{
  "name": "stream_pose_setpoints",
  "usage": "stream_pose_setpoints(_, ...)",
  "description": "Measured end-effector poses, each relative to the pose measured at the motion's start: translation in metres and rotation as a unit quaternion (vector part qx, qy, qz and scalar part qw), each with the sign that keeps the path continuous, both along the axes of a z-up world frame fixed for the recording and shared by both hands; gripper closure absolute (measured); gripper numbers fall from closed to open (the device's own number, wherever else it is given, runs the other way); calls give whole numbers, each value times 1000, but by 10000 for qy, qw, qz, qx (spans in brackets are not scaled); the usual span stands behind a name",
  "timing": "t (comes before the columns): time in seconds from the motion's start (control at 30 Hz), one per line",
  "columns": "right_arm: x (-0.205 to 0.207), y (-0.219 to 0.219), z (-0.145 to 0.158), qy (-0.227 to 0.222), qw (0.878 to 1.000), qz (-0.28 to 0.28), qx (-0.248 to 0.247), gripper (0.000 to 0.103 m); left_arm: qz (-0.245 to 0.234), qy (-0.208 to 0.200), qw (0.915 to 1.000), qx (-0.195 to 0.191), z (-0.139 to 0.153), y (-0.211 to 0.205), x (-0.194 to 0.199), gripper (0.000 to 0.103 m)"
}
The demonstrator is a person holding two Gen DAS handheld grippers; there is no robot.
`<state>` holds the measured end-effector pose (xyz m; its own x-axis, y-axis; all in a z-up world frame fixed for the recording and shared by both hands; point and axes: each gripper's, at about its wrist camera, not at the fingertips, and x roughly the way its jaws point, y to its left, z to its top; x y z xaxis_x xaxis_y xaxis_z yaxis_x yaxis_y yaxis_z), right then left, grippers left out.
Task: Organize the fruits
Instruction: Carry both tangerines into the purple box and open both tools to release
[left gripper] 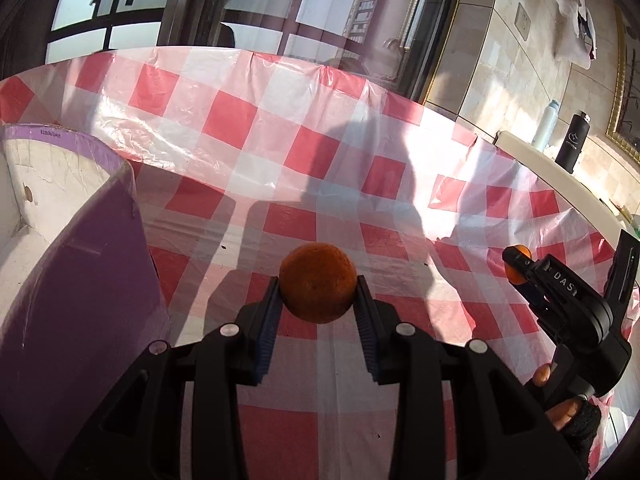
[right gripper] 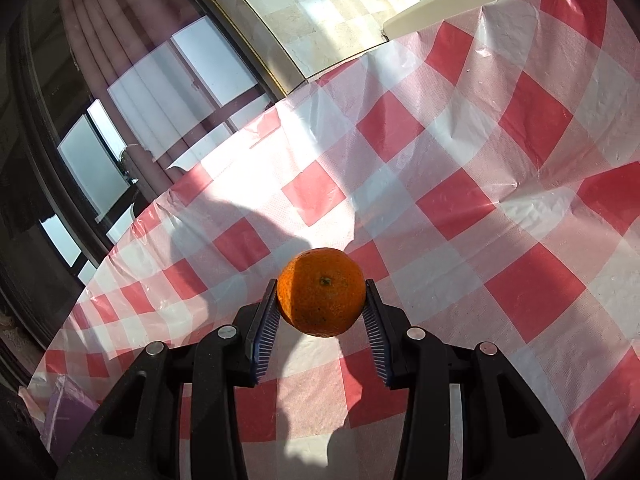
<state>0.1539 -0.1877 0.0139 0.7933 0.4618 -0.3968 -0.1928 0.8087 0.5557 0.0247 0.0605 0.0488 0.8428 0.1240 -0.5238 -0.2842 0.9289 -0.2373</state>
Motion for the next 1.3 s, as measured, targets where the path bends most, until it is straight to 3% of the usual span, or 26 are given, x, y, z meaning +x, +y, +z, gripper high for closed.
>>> stream_pose_setpoints(0.1, -8, -6, 2, 114, 9997, -42, 206, 62, 219, -433, 9988, 100, 22, -11, -38, 67)
stream_pose_setpoints(0.27, -81, -2, 1, 61, 9973, 263, 688, 62, 285, -908, 9934, 633, 48, -25, -113, 67)
stream_pose_setpoints(0.47, -136, 45, 17, -98, 9949, 954, 313, 62, 348, -1259, 9877, 860, 77, -13, -183, 67)
stream_pose_setpoints(0.67, -172, 84, 44, -418, 9872, 1535, 144, 62, 766, -1136, 9879, 724, 79, 26, -223, 66)
stream_pose_setpoints(0.9, -216, 140, 71, -828, 9667, 2419, -63, 62, 1247, -971, 9846, 747, 71, 74, -255, 66)
stream_pose_setpoints(1.1, -264, 202, 84, -1311, 9364, 3181, -690, 62, 1517, -676, 9840, 639, 57, 111, -267, 66)
stream_pose_setpoints(1.2, -282, 231, 87, -1564, 9205, 3337, -1294, 62, 1520, -489, 9849, 669, 54, 124, -266, 66)
stream_pose_setpoints(1.3, -289, 253, 82, -1488, 9092, 3431, -1828, 62, 1473, -181, 9860, 763, 51, 135, -260, 66)
